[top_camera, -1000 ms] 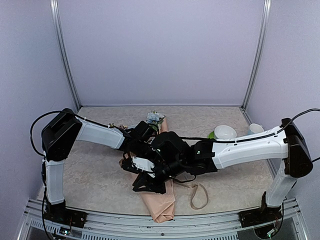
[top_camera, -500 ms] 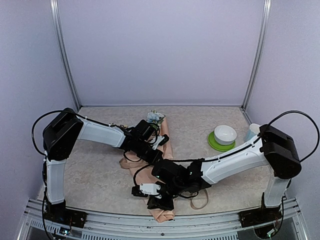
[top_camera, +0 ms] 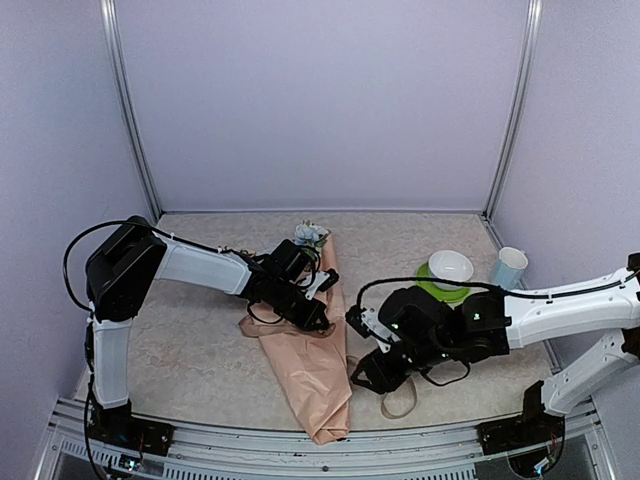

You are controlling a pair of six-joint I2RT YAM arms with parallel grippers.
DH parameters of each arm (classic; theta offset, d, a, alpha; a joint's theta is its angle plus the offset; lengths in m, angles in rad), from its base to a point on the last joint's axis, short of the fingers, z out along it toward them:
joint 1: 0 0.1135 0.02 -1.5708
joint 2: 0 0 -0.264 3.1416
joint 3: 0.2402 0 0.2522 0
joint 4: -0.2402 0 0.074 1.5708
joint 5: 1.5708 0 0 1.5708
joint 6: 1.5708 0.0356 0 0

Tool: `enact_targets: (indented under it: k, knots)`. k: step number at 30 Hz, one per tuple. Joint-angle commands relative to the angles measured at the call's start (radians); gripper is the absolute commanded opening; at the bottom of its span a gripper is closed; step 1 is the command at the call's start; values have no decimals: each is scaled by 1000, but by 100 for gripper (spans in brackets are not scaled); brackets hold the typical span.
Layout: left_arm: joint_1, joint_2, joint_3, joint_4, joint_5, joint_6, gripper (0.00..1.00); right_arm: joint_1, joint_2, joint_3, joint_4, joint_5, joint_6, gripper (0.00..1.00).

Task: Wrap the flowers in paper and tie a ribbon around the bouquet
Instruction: Adjust the folded bouquet at the center of the board, then pick up the right side of the ribbon from the center of the board.

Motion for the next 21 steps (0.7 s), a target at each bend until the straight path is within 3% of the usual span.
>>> enact_targets:
  k: [1, 4, 8, 11, 17, 21]
  knots:
    - [-2, 54, -14, -91, -82, 23, 0, 14, -21, -88, -235, 2, 321, 53]
    - [-6, 53, -15, -98, -86, 24, 0, 25, -7, -112, -257, -12, 381, 59]
    - [-9, 46, -17, -98, -89, 27, 0, 25, 48, -137, -228, -22, 359, 60]
    - [-9, 43, -15, -100, -91, 27, 0, 24, 110, -144, -153, -36, 317, 46]
    - [-9, 32, -20, -102, -91, 31, 0, 21, 189, -126, -163, -23, 279, 1]
    - [-9, 27, -20, -102, -91, 32, 0, -29, 88, -82, -157, 12, 214, 0]
